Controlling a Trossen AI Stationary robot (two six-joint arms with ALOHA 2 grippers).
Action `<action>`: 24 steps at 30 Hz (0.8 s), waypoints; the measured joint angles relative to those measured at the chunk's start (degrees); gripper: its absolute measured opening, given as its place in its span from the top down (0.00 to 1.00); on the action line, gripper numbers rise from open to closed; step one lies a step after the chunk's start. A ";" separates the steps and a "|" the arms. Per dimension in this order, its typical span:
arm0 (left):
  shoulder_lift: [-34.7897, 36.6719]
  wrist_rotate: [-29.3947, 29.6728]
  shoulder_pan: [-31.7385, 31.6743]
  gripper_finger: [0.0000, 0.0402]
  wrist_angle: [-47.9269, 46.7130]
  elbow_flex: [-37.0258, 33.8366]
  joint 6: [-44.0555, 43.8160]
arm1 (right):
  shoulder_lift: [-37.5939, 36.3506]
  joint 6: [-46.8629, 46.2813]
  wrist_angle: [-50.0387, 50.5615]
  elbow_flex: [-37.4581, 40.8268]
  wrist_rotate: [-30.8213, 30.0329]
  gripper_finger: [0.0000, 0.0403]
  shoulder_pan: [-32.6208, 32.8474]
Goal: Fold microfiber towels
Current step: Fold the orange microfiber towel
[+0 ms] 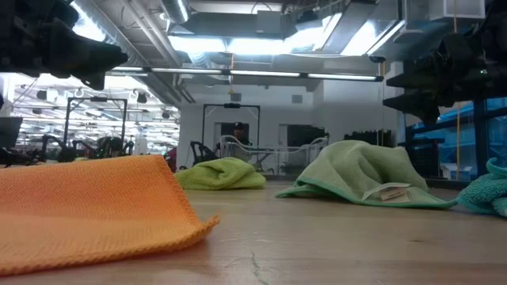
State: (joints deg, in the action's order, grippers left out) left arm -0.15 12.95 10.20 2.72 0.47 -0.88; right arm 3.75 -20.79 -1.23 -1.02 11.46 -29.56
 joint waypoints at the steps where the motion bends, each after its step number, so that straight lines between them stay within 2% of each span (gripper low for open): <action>1: 0.01 0.00 0.00 0.79 0.00 0.00 0.00 | 0.00 0.02 0.00 0.00 0.00 0.30 0.01; 24: 0.01 0.00 0.00 0.79 0.59 0.00 -0.03 | 0.00 0.24 -0.04 0.00 0.13 0.30 -0.01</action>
State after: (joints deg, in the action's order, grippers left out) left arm -0.14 12.95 10.20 3.31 0.47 -0.91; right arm 3.75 -20.56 -1.28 -1.02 11.60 -29.56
